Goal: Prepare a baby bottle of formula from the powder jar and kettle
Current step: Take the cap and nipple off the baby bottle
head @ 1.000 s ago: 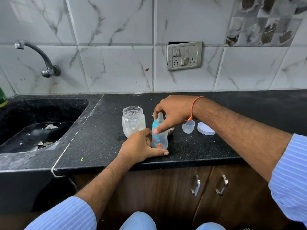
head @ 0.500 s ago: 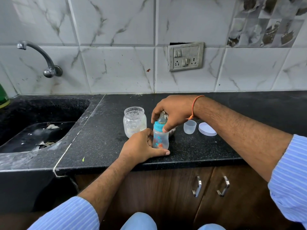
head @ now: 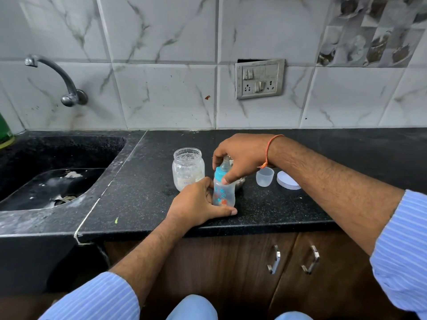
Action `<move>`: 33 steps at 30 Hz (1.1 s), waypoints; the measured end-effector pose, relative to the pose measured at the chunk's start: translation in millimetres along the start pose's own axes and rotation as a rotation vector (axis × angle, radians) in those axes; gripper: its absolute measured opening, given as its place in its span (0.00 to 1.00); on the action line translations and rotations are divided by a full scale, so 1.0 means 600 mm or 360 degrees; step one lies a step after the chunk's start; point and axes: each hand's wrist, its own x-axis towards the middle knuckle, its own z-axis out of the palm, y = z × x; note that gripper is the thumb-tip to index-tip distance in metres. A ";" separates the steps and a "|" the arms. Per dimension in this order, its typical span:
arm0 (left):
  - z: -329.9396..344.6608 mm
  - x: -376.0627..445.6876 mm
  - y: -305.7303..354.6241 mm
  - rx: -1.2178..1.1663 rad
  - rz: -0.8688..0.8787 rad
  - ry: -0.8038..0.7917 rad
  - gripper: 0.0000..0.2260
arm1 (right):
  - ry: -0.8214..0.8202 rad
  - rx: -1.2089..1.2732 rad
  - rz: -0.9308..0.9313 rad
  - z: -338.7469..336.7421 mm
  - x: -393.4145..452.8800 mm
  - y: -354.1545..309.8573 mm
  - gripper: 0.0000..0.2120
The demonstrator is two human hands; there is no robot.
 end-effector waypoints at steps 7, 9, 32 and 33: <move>0.001 0.002 -0.002 -0.0002 0.0004 0.0009 0.34 | 0.0020 -0.0043 -0.0077 -0.003 -0.006 -0.006 0.21; 0.001 0.003 -0.003 -0.0006 0.0011 0.0014 0.36 | 0.0005 -0.0014 -0.0088 -0.003 -0.007 -0.008 0.22; 0.002 0.001 0.000 0.0054 -0.0021 0.0022 0.34 | 0.0317 0.0454 0.0014 -0.016 -0.032 0.059 0.25; 0.002 0.000 0.000 0.0056 -0.0017 0.0023 0.34 | 0.0332 0.0516 0.0033 -0.016 -0.038 0.072 0.24</move>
